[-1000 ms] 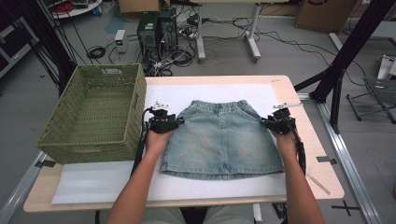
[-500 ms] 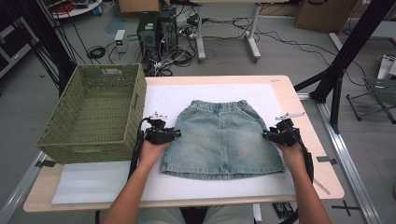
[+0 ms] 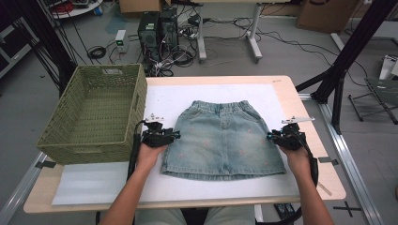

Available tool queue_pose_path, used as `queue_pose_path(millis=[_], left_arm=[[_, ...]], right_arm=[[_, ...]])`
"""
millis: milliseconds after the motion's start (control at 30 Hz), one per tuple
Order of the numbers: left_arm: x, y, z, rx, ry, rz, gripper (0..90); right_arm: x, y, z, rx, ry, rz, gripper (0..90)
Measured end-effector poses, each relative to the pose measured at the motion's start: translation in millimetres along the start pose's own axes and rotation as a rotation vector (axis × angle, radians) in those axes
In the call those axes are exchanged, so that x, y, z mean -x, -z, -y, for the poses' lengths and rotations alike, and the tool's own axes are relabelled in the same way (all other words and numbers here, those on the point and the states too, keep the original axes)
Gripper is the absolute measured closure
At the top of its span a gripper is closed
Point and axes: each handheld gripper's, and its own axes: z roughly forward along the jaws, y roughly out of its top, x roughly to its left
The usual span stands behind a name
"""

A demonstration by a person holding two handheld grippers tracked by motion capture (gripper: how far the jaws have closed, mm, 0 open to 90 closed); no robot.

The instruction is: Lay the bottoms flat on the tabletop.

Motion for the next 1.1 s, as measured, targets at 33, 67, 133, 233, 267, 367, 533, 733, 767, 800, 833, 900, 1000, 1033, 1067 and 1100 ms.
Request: queue_pose_path(millis=[33, 67, 133, 233, 267, 367, 533, 733, 767, 800, 833, 900, 1000, 1033, 1067, 1100], left_arm=[[1.1, 0.7, 1.1, -0.005, -0.009, 0.0, 58.2], [2.2, 1.8, 4.1, -0.006, -0.017, -0.002, 58.2], [2.0, 2.5, 8.1, -0.017, -0.019, 0.002, 58.8], [1.5, 2.2, 14.8, -0.041, -0.014, 0.017, 62.5], [1.6, 2.3, 15.9, -0.049, -0.018, 0.016, 66.6], [2.3, 2.9, 16.4, -0.057, -0.03, 0.002, 79.1], [2.8, 5.6, 17.7, -0.059, -0.042, -0.013, 82.4], [2.6, 17.0, 22.7, -0.028, -0.014, 0.023, 61.1], [3.8, 19.7, 23.3, -0.019, -0.015, 0.032, 61.1], [5.3, 21.7, 23.8, -0.017, -0.018, 0.036, 61.1], [6.4, 23.4, 24.3, -0.02, -0.025, 0.039, 60.8], [8.3, 25.1, 26.4, -0.031, -0.028, 0.042, 60.6], [7.7, 26.6, 31.1, -0.045, -0.013, 0.047, 60.8], [7.4, 26.7, 32.5, -0.049, -0.001, 0.044, 61.2], [6.8, 26.6, 33.9, -0.052, 0.003, 0.043, 61.5], [6.5, 26.7, 35.3, -0.05, 0.004, 0.044, 61.5]], right_arm=[[-0.5, 2.9, 2.0, 0.004, -0.003, -0.004, 66.9], [-1.1, 4.0, 3.3, -0.005, -0.001, -0.008, 64.8], [-3.5, 4.0, 7.9, -0.022, 0.033, -0.004, 62.6], [-3.7, 1.1, 14.6, -0.039, 0.035, -0.008, 62.5], [-3.8, -0.2, 16.8, -0.047, 0.04, -0.004, 64.9], [-3.2, 0.7, 21.8, -0.037, 0.056, -0.001, 81.2], [-7.4, 4.8, 22.6, -0.046, 0.111, 0.059, 87.7], [-5.4, 17.3, 27.4, 0.018, 0.038, -0.011, 68.6], [-6.5, 21.9, 29.5, 0.034, 0.035, -0.02, 68.6], [-8.4, 26.2, 31.7, 0.04, 0.038, -0.025, 67.9], [-11.2, 29.5, 34.2, 0.034, 0.05, -0.015, 67.6], [-14.8, 33.1, 39.2, 0.012, 0.064, -0.004, 66.6], [-16.2, 33.9, 45.0, -0.006, 0.061, 0.009, 66.2], [-15.6, 32.9, 46.6, -0.015, 0.058, 0.014, 66.3], [-15.0, 31.5, 48.0, -0.026, 0.059, 0.021, 66.9], [-14.5, 29.7, 49.5, -0.04, 0.057, 0.025, 69.0]])
